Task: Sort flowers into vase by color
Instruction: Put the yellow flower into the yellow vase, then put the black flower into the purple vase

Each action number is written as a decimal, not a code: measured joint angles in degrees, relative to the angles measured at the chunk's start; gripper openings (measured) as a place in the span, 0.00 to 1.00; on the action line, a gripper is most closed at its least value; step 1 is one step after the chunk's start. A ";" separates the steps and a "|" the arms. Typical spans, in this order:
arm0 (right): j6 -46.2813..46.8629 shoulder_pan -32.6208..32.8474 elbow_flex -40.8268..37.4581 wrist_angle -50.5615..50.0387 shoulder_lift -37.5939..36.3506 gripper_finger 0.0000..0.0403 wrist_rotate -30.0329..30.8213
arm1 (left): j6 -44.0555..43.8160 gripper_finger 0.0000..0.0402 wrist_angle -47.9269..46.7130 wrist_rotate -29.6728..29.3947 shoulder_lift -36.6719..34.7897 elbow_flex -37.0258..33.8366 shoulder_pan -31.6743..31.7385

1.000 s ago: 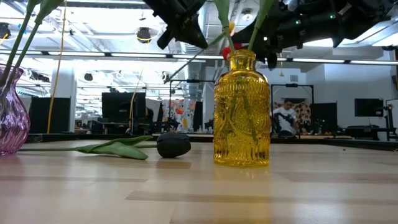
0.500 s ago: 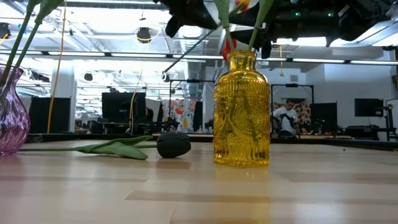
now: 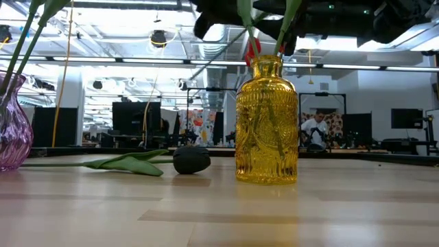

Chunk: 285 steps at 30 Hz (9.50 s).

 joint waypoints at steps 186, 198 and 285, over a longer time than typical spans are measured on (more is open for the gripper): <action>-22.22 40.55 19.81 -38.44 1.08 0.17 31.67 | 10.60 0.36 -18.79 -0.08 -16.49 0.02 -0.47; -18.50 35.89 19.81 -38.03 4.68 0.17 30.42 | 10.58 0.36 -18.79 -0.07 -16.49 0.02 -0.47; -2.51 33.18 19.85 -72.53 -7.23 0.58 29.97 | 23.70 0.36 -47.90 31.50 3.61 0.04 13.20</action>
